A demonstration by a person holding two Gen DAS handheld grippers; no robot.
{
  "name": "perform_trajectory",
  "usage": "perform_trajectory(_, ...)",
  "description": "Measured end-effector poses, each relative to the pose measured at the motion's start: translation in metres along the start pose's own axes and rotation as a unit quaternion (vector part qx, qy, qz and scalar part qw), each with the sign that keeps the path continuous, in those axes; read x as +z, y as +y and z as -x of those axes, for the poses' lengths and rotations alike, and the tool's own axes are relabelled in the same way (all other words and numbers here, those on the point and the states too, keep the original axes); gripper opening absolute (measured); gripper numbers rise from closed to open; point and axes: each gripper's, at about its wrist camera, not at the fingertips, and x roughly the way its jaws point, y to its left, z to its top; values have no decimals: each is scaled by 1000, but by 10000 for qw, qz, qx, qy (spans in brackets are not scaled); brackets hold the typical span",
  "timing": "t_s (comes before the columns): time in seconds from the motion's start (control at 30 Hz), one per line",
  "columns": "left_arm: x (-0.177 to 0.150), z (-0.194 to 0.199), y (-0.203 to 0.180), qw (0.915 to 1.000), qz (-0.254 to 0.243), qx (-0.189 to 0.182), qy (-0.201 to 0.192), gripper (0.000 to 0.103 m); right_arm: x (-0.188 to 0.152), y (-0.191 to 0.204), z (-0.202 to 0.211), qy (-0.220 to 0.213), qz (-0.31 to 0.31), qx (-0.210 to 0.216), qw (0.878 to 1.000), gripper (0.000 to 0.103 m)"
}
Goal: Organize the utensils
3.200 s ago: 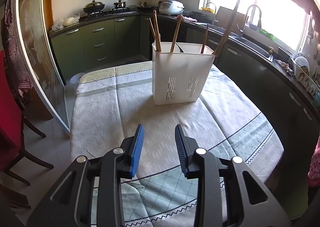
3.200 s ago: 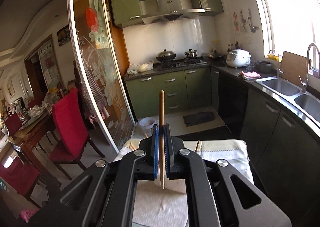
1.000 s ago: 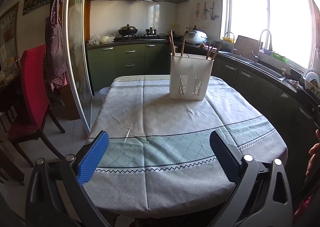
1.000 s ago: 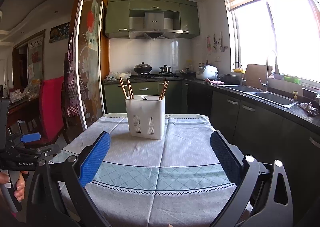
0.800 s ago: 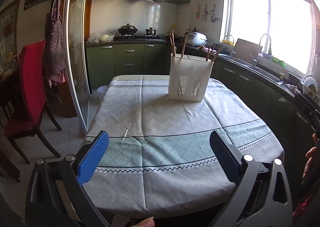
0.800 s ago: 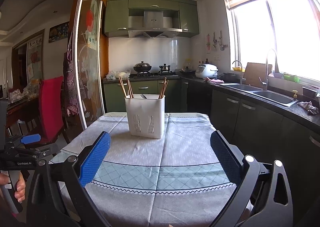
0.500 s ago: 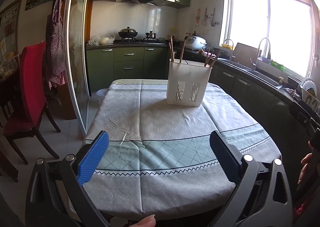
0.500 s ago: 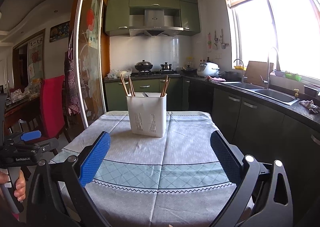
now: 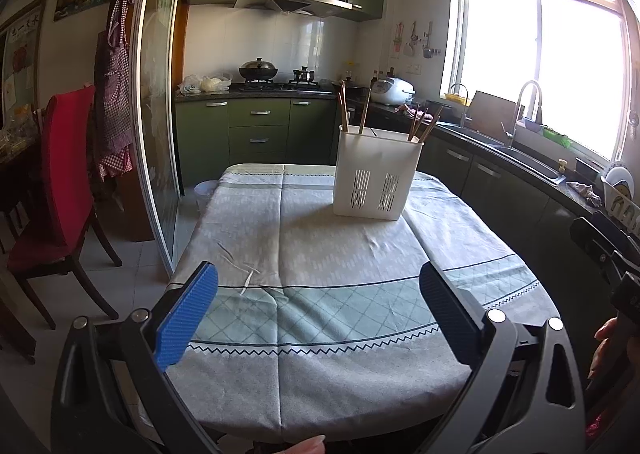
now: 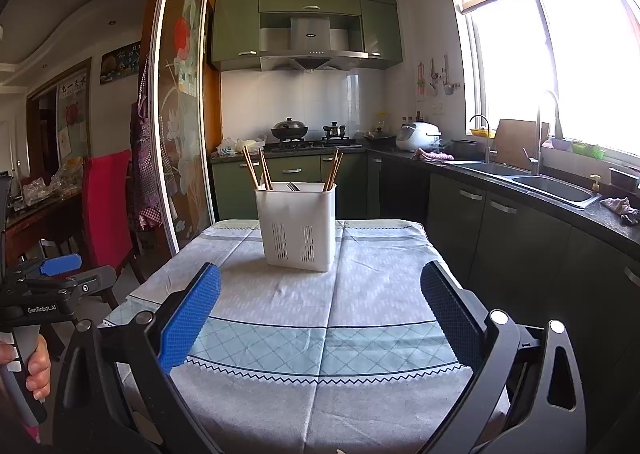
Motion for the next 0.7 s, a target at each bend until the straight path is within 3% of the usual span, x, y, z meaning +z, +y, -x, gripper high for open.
perform_trajectory(0.7,1,7,-2,9998,-47,153,-129,96,-3,3,-4,59,24,10,10000,98)
